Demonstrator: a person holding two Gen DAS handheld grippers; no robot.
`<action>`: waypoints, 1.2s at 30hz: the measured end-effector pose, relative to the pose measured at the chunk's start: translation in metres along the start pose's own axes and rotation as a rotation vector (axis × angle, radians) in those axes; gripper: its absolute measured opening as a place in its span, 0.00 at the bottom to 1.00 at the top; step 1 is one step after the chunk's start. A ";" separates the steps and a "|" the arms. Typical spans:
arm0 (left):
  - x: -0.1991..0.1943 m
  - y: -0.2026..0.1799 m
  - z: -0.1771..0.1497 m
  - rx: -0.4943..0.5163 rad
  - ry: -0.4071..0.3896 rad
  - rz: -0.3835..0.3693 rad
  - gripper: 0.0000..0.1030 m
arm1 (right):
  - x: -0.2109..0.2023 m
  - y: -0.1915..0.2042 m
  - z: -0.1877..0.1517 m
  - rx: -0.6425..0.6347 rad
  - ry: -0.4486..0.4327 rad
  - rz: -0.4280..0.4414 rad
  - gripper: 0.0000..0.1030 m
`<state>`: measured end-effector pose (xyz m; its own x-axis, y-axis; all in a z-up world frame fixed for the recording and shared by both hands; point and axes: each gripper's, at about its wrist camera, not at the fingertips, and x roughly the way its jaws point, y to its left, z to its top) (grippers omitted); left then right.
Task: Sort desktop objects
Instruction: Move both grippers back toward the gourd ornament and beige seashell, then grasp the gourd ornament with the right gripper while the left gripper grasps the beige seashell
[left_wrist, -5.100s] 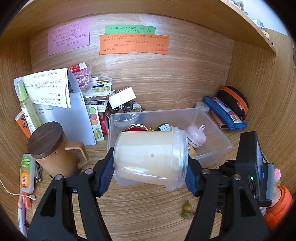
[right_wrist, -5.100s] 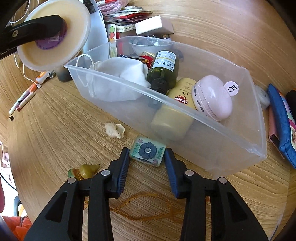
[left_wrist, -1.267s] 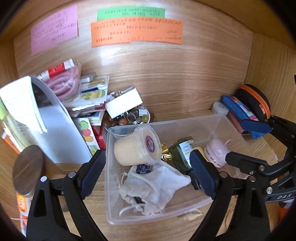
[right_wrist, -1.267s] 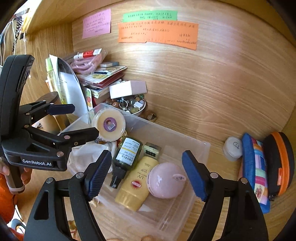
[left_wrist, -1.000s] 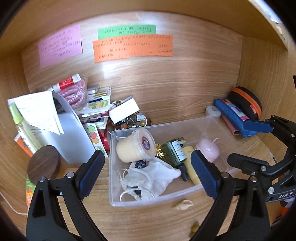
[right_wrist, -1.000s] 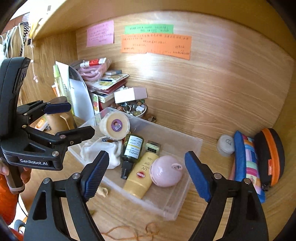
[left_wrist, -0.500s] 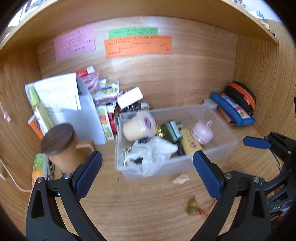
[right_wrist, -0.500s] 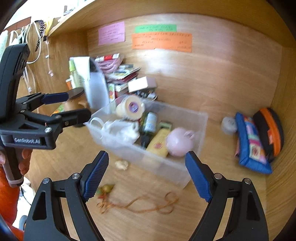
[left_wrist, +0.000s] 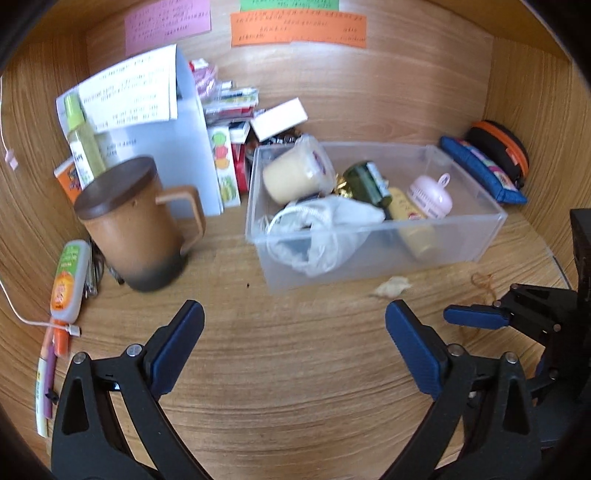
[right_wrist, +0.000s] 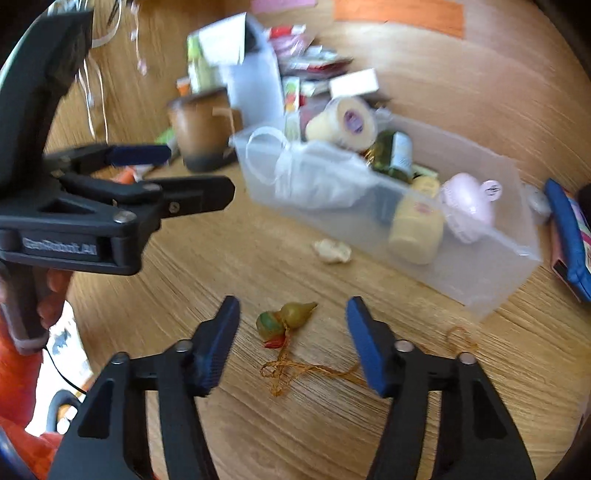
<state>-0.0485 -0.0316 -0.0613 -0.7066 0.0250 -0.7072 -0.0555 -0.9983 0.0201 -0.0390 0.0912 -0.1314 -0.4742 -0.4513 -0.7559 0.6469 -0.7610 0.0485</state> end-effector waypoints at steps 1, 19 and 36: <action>0.002 0.001 -0.002 0.001 0.006 0.000 0.97 | 0.005 0.002 0.000 -0.012 0.015 -0.007 0.50; 0.047 -0.040 0.004 0.074 0.110 -0.103 0.97 | -0.010 -0.028 -0.015 0.023 0.004 -0.056 0.26; 0.082 -0.071 0.018 0.096 0.185 -0.159 0.58 | -0.052 -0.084 -0.020 0.126 -0.102 -0.032 0.27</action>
<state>-0.1149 0.0427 -0.1077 -0.5434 0.1619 -0.8237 -0.2285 -0.9727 -0.0404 -0.0569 0.1879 -0.1095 -0.5554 -0.4659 -0.6888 0.5534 -0.8254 0.1120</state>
